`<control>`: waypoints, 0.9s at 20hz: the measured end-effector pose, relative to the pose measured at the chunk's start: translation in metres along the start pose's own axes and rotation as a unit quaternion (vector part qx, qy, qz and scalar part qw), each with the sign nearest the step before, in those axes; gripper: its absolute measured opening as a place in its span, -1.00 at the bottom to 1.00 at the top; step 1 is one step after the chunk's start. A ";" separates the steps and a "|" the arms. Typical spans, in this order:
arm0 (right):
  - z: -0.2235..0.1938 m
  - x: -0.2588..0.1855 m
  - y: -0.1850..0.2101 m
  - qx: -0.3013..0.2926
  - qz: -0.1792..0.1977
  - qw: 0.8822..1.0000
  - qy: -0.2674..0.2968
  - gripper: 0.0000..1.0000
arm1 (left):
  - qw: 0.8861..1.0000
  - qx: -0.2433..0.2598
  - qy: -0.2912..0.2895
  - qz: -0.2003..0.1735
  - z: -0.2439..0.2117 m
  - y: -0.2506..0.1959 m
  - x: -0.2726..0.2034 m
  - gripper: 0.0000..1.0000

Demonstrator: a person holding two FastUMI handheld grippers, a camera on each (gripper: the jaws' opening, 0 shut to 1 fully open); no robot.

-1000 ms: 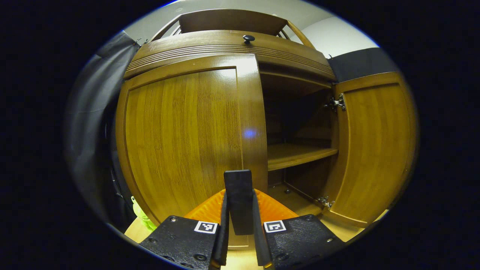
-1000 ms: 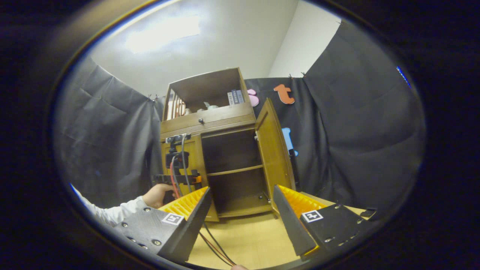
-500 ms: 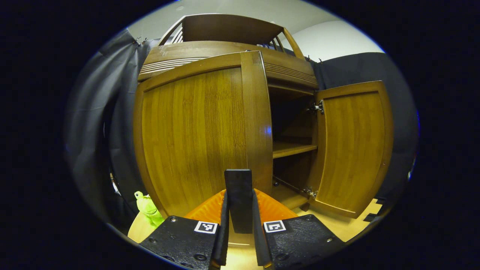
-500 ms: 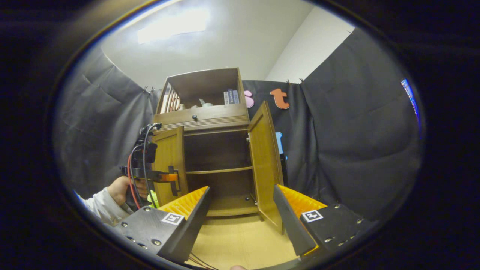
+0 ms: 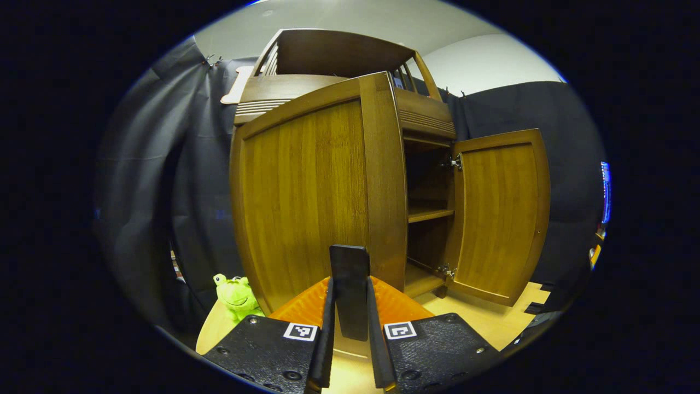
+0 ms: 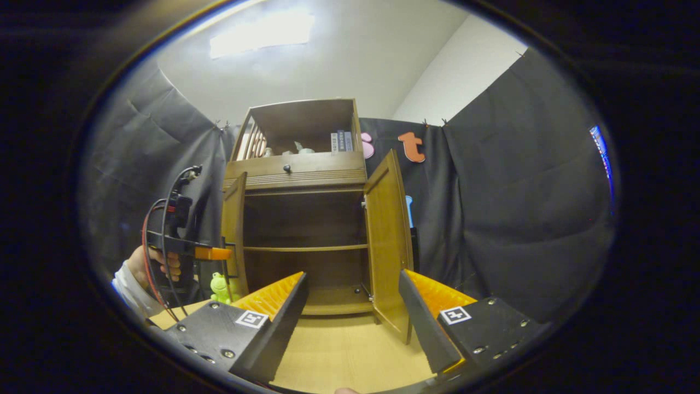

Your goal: Open the right door of the double-door shoe cabinet with the right hand, and open the left door with the left hand.

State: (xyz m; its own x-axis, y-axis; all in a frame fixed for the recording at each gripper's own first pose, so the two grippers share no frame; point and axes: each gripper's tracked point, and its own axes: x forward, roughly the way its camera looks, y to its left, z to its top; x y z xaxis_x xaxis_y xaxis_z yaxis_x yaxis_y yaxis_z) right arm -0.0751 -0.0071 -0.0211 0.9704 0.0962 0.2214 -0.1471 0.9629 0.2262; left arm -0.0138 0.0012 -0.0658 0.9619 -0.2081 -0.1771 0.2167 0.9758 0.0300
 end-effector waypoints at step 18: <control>-0.010 0.009 0.007 -0.007 0.018 1.000 0.021 0.97 | 0.997 0.014 -0.005 0.071 -0.010 0.049 -0.060 -0.60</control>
State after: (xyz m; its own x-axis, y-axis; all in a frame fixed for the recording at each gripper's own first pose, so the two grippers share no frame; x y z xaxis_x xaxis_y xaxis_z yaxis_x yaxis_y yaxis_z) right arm -0.0658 0.0025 -0.0270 0.9717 0.1419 0.1889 -0.1805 0.9617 0.2063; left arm -0.0623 0.0622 -0.0636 0.9848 -0.0680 -0.1600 0.0818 0.9933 0.0813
